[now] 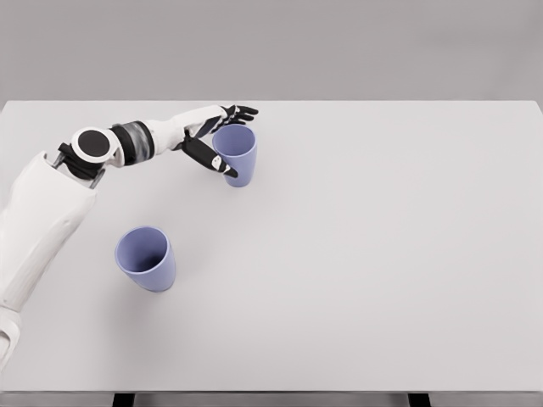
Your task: Place the right cup on the left cup with left arm
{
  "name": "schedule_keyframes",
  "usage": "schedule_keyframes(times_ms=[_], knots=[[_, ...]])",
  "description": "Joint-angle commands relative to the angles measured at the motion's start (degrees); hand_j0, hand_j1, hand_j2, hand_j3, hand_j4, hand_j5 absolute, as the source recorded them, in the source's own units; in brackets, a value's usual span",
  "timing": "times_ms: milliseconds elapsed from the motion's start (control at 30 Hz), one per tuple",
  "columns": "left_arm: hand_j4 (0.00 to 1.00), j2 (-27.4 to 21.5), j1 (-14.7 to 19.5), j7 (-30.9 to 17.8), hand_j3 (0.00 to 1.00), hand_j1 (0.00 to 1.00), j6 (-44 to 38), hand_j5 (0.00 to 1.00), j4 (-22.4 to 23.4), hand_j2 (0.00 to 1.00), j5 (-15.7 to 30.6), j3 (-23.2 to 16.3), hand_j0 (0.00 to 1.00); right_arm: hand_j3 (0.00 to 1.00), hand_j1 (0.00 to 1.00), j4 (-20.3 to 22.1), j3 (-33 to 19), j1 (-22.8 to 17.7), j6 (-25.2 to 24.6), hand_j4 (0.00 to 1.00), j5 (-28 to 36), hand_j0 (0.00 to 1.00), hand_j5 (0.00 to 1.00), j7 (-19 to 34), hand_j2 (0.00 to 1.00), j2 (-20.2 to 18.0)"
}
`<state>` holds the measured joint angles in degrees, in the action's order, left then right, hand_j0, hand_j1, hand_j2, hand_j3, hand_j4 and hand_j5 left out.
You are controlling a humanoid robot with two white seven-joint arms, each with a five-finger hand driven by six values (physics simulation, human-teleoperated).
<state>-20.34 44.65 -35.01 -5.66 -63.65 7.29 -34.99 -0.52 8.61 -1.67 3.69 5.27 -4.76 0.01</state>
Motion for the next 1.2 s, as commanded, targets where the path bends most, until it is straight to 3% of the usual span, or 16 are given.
schedule_keyframes(times_ms=[0, 333, 600, 900, 1167], knots=[[1.0, 0.21, 0.0, 0.01, 1.0, 1.0, -0.05, 1.0, 0.1, 1.0, 0.27, 0.01, 1.0, 1.0, 1.0, -0.01, 0.0, 0.0, 0.0, 1.0, 0.01, 1.0, 1.0, 0.01, 1.0, -0.01], [0.96, 0.74, 0.09, 0.01, 0.96, 0.96, -0.05, 0.96, 0.19, 0.96, 0.27, 0.1, 0.96, 1.0, 1.0, -0.01, 0.0, 0.0, 0.0, 1.0, 0.01, 1.0, 1.0, 0.01, 1.0, -0.01], [0.79, 0.65, 0.0, 0.01, 0.79, 0.79, 0.04, 0.79, 0.19, 0.79, 1.15, 0.19, 0.79, 1.0, 1.0, -0.01, 0.0, 0.0, 0.0, 1.0, 0.01, 1.0, 1.0, 0.01, 1.0, -0.01], [0.76, 0.47, -0.09, 0.01, 0.76, 0.76, -0.05, 0.76, 0.02, 0.76, 2.11, 0.36, 0.76, 1.0, 1.0, -0.01, 0.0, 0.0, 0.0, 1.0, 0.01, 1.0, 1.0, 0.01, 1.0, -0.01], [0.73, -1.02, -0.18, 0.01, 0.73, 0.73, -0.05, 0.73, -2.88, 0.73, 6.16, 0.27, 0.73, 1.0, 1.0, -0.01, 0.0, 0.0, 0.0, 1.0, 0.01, 1.0, 1.0, 0.01, 1.0, -0.01]])
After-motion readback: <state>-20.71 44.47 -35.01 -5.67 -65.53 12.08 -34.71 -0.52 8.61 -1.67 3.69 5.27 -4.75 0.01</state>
